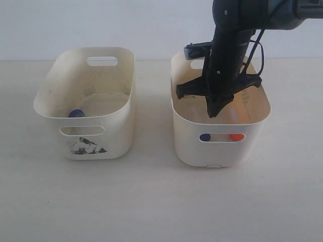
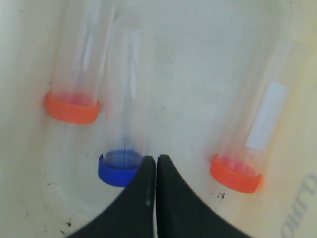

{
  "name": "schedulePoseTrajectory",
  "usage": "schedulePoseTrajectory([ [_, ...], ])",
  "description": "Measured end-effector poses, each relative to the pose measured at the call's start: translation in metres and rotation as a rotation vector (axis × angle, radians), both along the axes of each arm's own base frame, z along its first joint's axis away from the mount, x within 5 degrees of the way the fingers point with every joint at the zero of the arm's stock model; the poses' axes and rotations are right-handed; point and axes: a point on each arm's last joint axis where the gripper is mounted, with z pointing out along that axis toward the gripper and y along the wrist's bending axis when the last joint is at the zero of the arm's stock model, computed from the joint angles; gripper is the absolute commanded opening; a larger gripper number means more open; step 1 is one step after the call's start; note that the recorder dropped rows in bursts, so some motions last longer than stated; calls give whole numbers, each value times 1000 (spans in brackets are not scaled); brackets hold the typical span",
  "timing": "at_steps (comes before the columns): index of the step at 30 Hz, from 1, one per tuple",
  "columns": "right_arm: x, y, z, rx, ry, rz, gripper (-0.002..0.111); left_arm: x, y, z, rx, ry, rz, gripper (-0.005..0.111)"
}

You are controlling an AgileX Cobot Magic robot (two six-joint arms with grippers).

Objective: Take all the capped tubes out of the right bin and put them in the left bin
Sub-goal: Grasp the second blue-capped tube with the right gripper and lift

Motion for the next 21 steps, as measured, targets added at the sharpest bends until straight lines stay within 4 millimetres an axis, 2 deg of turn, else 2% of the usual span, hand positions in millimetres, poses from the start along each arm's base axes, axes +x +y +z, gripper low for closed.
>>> schedulePoseTrajectory([
  [6, 1, 0, -3, 0, -3, 7, 0, 0, 0, 0, 0, 0, 0, 4],
  [8, 3, 1, -17, -13, 28, 10, 0, 0, 0, 0, 0, 0, 0, 4],
  [10, 4, 1, -21, -16, 36, 10, 0, 0, 0, 0, 0, 0, 0, 4],
  [15, 4, 2, -21, -8, 35, 7, 0, 0, 0, 0, 0, 0, 0, 4],
  [16, 4, 3, -21, 2, 40, 2, 3, 0, 0, 0, 0, 0, 0, 4],
  [18, 3, 6, -21, 38, 52, 1, 18, 0, 0, 0, 0, 0, 0, 4],
  [21, 3, 6, -21, 45, 54, 3, 48, 0, 0, 0, 0, 0, 0, 4],
])
